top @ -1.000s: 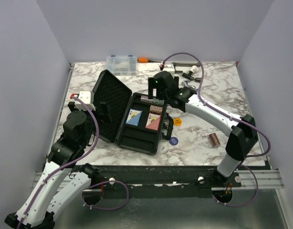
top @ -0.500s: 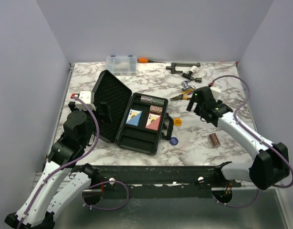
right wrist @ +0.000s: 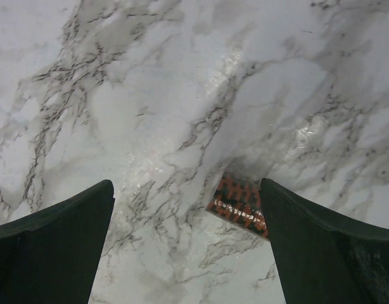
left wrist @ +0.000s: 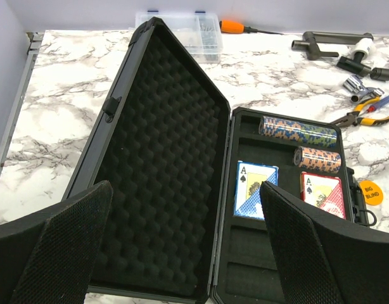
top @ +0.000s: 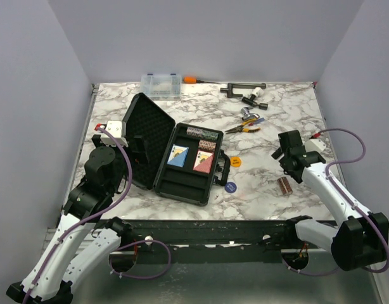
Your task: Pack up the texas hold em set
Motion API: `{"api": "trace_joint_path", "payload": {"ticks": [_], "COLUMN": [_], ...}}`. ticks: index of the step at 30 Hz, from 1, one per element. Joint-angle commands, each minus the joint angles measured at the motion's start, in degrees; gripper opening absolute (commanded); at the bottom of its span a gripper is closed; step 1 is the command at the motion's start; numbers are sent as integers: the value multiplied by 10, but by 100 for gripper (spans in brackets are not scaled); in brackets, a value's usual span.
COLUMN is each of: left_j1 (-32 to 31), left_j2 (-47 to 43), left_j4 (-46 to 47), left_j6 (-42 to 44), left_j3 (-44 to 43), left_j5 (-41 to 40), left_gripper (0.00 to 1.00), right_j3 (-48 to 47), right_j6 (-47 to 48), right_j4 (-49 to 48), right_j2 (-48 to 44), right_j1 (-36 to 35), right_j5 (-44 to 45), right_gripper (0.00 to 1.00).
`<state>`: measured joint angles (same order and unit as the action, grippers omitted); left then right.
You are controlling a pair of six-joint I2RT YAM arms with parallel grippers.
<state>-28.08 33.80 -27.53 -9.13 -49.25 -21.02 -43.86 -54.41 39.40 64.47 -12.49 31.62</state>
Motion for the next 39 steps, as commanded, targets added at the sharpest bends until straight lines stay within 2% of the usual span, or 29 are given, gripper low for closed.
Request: {"api": "trace_joint_path", "payload": {"ticks": [1,6,12,31,39], "left_j1": [4,4,4,4,4], "left_j2": [-6,-7,-13,-15,-15], "left_j4": [-4,-5,-5,-6,-7], "left_j6": [-2,-2,-1,0,0], "left_j3": [2,2,3,3,2], "left_j5": [12,15,8,8,10], "left_gripper": [98,98,98,98,98], "right_j3": [-7,-17,23,50,47], "right_j6": [-131,-184,-130,-111,-108], "right_j4": [107,175,127,72,69], "right_j2": [-14,5,15,44,57], "right_j1": [9,26,72,85,96], "right_j5": [67,24,-96,-117,-109], "right_gripper": [100,100,100,100,92]}}
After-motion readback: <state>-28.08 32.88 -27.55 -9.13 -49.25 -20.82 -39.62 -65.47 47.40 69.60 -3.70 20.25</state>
